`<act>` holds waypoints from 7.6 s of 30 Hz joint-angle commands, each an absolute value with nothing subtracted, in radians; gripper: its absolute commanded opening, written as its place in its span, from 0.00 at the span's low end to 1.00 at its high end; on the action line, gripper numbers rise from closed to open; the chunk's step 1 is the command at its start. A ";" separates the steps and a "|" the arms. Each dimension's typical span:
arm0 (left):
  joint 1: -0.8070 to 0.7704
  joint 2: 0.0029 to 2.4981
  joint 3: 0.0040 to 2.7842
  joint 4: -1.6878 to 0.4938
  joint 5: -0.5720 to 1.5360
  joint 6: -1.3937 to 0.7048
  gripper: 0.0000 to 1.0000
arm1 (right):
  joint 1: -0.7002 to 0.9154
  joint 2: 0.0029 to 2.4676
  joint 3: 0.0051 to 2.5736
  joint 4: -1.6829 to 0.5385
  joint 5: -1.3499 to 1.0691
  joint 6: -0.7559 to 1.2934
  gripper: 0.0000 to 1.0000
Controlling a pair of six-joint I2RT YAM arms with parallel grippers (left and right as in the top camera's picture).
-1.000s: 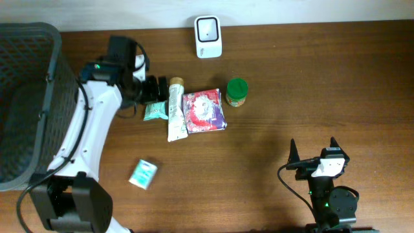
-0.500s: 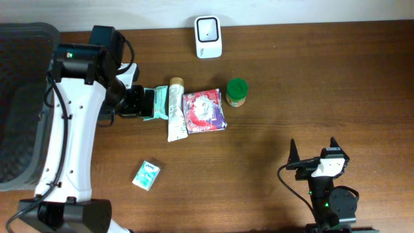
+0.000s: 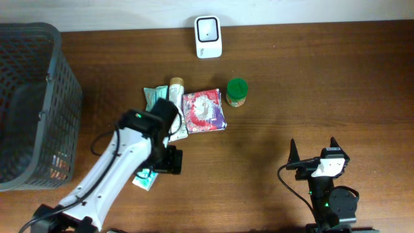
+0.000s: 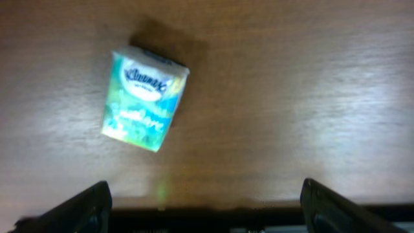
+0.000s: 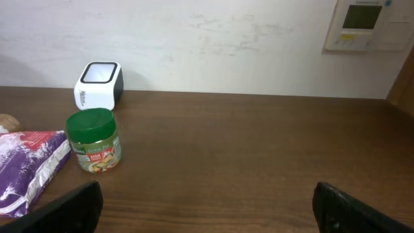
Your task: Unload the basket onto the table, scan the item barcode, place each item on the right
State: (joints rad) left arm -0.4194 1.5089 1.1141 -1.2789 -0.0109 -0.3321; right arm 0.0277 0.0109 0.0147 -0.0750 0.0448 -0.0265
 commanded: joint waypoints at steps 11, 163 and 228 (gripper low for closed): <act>-0.436 1.558 0.869 -0.897 -0.181 -0.381 0.71 | 0.023 0.004 0.006 -0.078 0.057 -0.021 0.99; -0.258 2.173 1.865 -1.208 -0.119 -0.220 0.42 | 0.023 0.004 0.006 -0.078 0.057 -0.021 0.99; 0.317 1.603 2.225 -1.609 0.251 -0.048 0.67 | 0.023 0.004 0.006 -0.078 0.057 -0.021 0.98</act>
